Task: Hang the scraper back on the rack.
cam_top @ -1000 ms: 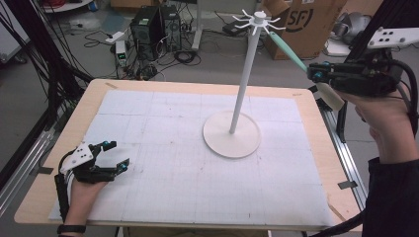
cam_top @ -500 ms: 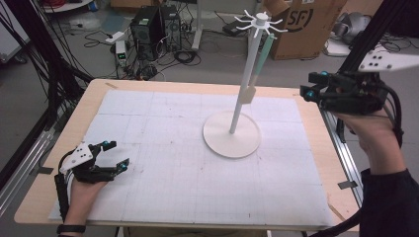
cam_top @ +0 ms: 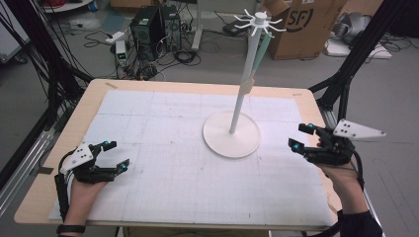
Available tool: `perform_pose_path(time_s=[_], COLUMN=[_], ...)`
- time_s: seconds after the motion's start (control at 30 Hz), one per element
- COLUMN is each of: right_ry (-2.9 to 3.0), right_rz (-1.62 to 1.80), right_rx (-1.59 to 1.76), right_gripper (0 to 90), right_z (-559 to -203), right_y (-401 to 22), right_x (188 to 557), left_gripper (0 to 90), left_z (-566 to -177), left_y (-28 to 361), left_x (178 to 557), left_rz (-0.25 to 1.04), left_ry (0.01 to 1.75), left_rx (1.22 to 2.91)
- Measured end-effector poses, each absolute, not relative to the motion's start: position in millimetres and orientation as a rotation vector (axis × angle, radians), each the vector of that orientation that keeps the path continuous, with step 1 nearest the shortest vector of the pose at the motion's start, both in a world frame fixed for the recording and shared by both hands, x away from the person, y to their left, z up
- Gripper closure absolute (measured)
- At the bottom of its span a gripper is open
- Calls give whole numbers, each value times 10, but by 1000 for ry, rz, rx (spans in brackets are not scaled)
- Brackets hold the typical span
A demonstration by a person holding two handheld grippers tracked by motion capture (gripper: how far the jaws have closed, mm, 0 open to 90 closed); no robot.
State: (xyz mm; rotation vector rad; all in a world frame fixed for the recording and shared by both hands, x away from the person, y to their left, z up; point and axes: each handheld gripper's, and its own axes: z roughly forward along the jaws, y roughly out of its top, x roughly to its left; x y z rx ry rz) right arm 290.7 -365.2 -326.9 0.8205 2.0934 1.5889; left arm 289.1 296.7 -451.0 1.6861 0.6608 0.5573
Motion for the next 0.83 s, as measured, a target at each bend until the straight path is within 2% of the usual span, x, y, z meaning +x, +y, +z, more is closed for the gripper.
perform_pose_path(time_s=[0.33, 0.83], right_ry=[2089, 2105], right_rz=[1570, 1532], right_rx=[920, 999], right_gripper=[227, 205], right_z=[-3946, -4348], right_y=[-3634, -3564], right_x=[2875, 2936], left_gripper=[170, 171], left_z=[-4510, -4509], left_y=[2966, 2963], left_x=[2891, 2890], left_rz=[558, 564], left_ry=[657, 659], left_rx=[1688, 1692])
